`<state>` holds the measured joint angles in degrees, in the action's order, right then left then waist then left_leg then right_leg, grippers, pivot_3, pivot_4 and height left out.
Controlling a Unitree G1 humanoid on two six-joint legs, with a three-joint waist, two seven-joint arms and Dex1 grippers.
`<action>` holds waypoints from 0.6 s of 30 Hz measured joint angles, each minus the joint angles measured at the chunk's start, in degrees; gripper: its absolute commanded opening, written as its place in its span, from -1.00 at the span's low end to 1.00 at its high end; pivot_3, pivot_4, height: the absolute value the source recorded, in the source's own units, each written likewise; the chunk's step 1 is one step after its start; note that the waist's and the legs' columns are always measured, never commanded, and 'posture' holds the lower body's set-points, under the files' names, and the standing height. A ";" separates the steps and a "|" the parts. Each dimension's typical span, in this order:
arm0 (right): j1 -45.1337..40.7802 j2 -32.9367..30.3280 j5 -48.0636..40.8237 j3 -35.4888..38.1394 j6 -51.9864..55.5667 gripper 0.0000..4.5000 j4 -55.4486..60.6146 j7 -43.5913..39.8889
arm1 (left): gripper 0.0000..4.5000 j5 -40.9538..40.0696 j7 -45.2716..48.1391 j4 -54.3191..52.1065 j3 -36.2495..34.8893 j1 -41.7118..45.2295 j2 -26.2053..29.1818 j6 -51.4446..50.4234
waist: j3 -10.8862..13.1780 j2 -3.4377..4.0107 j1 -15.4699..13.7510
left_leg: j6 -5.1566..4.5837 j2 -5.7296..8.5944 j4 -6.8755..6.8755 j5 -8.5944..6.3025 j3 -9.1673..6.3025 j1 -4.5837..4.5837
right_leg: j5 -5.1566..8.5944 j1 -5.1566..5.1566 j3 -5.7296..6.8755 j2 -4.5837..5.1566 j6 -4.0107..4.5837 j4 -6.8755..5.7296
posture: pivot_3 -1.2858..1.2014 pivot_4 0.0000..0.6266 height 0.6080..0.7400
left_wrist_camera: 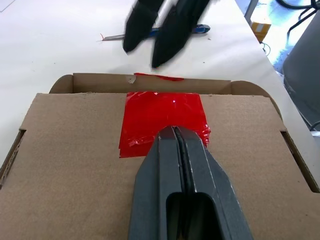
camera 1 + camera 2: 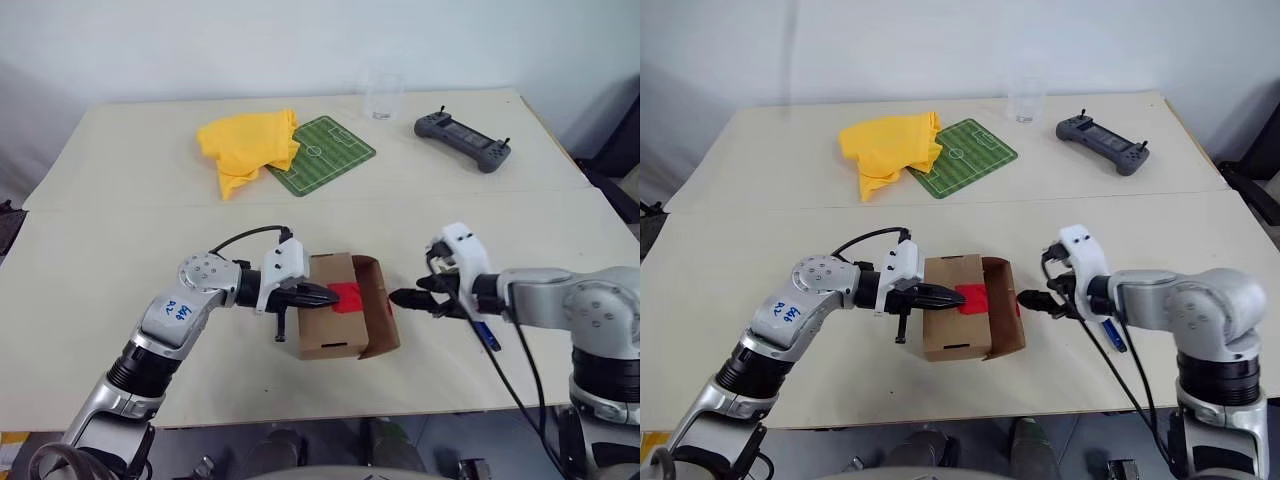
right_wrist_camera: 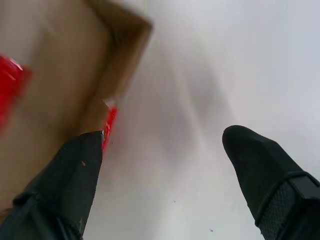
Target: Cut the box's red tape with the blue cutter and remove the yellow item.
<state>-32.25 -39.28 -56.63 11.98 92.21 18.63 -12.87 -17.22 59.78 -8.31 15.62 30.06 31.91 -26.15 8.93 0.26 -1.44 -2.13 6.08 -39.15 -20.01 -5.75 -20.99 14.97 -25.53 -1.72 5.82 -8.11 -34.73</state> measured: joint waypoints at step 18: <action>-1.85 4.23 10.01 -14.33 -4.56 0.81 3.92 -1.81 | -1.00 0.00 -0.22 -1.18 -0.82 -1.14 0.51 0.01 | 0.00 0.00 0.07 | 0.02 0.03 0.04 0.00 -0.03 -0.04 | 0.00 -0.05 0.03 0.06 0.00 0.03 | 0.03 -0.52 1.00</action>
<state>-34.11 -35.05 -46.61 -2.35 87.65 22.55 -14.68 -17.22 59.56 -9.49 14.79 28.92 32.42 -26.14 8.93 0.26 -1.37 -2.11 6.11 -39.11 -20.01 -5.78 -21.02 14.97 -25.58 -1.69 5.88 -8.12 -34.70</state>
